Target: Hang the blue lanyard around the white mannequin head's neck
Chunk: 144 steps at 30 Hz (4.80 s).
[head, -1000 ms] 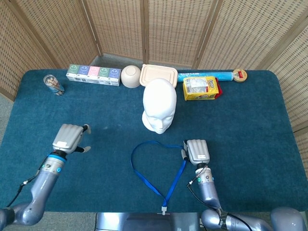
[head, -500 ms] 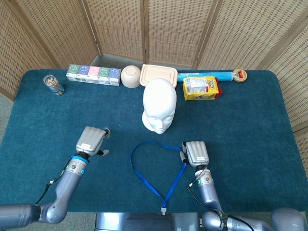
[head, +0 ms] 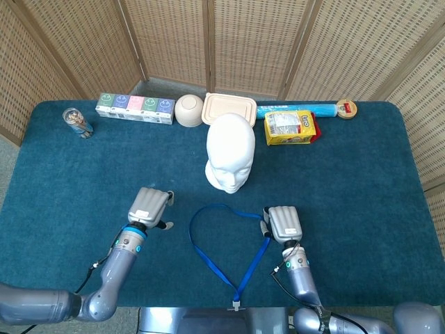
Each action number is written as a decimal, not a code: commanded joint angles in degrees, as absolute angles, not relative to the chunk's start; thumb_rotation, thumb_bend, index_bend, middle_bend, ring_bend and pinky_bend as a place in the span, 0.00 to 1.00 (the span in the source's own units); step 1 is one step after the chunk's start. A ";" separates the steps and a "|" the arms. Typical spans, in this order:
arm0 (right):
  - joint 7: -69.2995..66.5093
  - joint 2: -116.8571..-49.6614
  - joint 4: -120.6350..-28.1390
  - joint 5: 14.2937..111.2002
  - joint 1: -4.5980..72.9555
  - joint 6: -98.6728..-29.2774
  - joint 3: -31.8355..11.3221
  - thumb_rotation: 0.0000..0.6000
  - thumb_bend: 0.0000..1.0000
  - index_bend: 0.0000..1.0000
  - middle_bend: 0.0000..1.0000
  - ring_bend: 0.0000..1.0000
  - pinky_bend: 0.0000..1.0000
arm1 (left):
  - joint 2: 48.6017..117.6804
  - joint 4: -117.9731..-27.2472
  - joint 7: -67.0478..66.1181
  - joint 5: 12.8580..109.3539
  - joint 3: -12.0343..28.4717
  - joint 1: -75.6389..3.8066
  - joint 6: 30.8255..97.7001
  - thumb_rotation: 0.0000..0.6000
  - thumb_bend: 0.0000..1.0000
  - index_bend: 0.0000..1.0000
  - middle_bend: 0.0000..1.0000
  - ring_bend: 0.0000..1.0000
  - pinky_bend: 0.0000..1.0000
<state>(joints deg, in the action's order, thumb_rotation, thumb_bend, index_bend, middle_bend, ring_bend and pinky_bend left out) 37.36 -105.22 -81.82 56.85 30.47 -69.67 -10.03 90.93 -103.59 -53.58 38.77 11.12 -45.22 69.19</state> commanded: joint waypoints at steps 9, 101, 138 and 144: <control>36.58 -105.15 -81.46 57.09 30.16 -69.46 -10.05 0.79 0.51 0.59 0.87 1.00 1.00 | 95.27 -99.68 -53.11 39.29 10.38 -47.61 69.38 0.78 0.16 0.45 0.97 1.00 0.94; 33.31 -104.33 -80.52 55.65 29.23 -66.74 -10.23 0.79 0.51 0.60 0.88 1.00 1.00 | 109.11 -83.29 -58.19 25.66 14.21 -56.17 67.45 0.83 0.36 0.54 1.00 1.00 0.96; 32.00 -103.47 -81.26 55.01 29.00 -66.49 -10.55 0.80 0.51 0.61 0.89 1.00 1.00 | 111.19 -81.64 -59.01 25.83 14.56 -57.27 67.84 0.84 0.41 0.61 1.00 1.00 0.99; 31.74 -103.46 -81.16 55.10 29.00 -66.59 -10.64 0.79 0.51 0.62 0.89 1.00 1.00 | 111.29 -81.17 -58.80 26.25 14.38 -57.07 67.69 0.84 0.43 0.62 1.00 1.00 0.99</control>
<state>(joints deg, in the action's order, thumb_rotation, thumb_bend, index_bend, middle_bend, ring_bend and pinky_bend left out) 31.76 -103.46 -81.18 55.09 29.00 -66.60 -10.63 111.36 -81.19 -58.91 26.10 14.42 -57.14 67.67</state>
